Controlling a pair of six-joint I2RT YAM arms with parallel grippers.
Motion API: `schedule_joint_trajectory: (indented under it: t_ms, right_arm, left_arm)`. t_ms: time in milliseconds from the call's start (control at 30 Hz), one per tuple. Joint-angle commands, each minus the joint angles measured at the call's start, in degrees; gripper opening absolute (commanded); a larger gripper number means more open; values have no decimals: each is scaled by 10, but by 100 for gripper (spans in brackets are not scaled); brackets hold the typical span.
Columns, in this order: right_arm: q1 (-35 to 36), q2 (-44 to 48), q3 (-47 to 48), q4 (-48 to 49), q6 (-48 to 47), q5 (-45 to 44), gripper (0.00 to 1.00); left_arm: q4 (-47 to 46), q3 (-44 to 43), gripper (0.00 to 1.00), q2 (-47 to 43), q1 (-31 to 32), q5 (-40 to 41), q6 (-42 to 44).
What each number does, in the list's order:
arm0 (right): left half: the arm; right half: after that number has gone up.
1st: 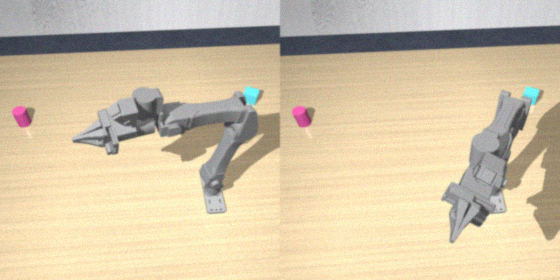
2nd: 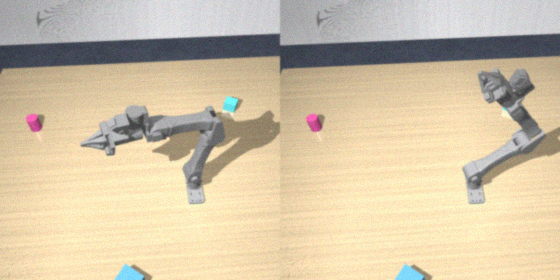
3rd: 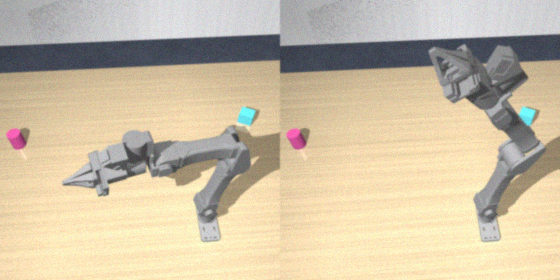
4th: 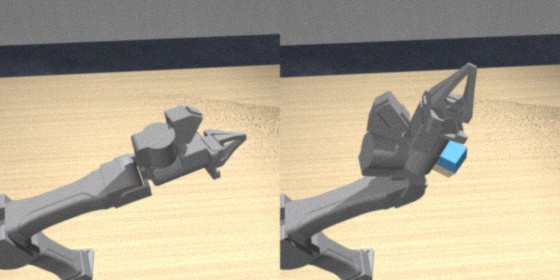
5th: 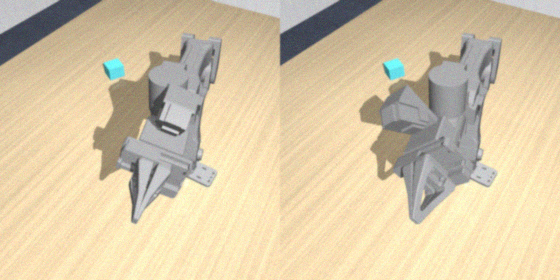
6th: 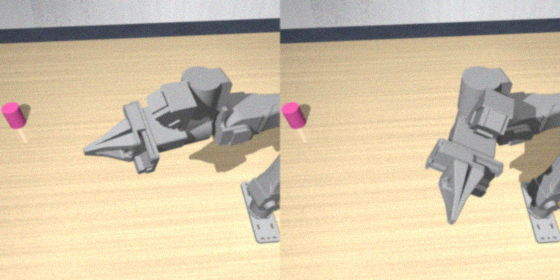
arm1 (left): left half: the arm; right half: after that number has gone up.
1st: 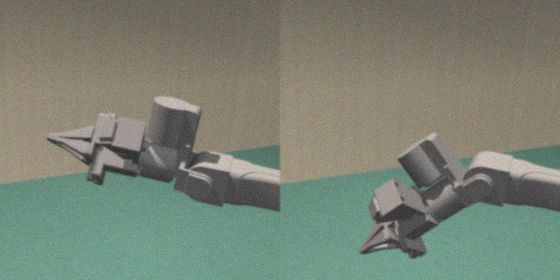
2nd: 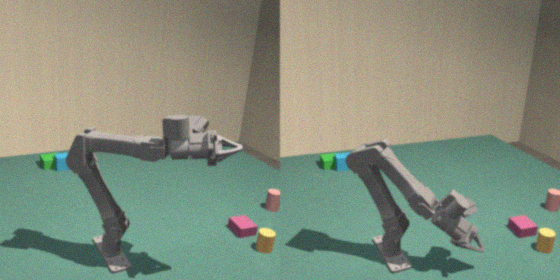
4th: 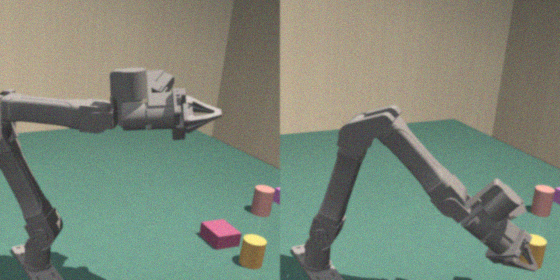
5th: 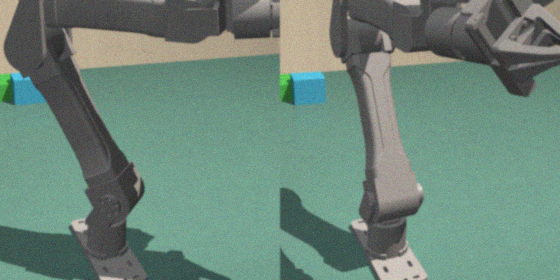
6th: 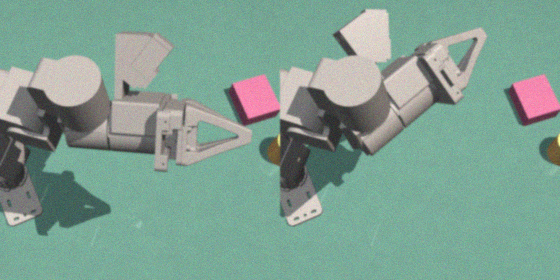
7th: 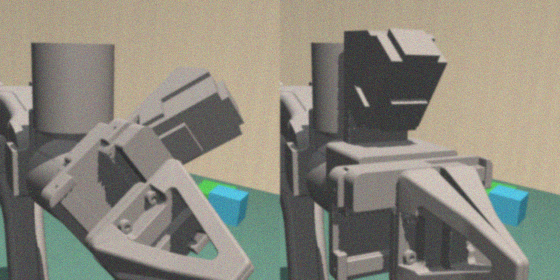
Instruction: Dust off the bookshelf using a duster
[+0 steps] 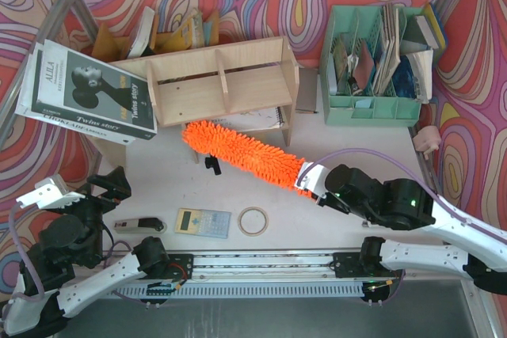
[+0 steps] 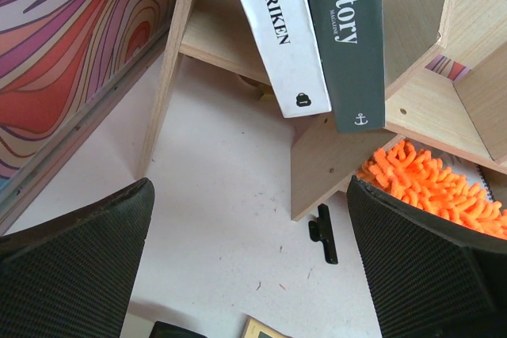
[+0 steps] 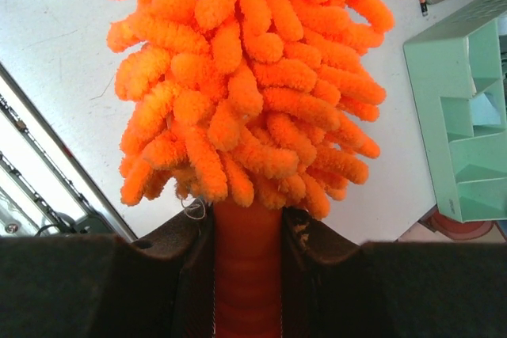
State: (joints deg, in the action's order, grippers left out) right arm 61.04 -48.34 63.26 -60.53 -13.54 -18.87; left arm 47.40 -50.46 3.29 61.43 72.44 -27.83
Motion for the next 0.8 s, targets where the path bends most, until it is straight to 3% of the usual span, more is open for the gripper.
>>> schedule_joint_trajectory:
  t_ms: [0, 200, 400, 767]
  right_arm:
    - [-3, 9, 3, 39, 21, -36, 0]
    - [-3, 6, -12, 40, 32, -54, 0]
    - [-3, -6, -27, 105, 46, -78, 0]
    - [-5, -75, -50, 210, 67, -22, 0]
  left_arm:
    - [-9, 4, 99, -6, 2, 0, 9]
    - [-11, 5, 98, -5, 2, 0, 10]
    - [-13, 5, 99, -1, 2, 1, 12]
    - [-13, 5, 99, -5, 2, 1, 13]
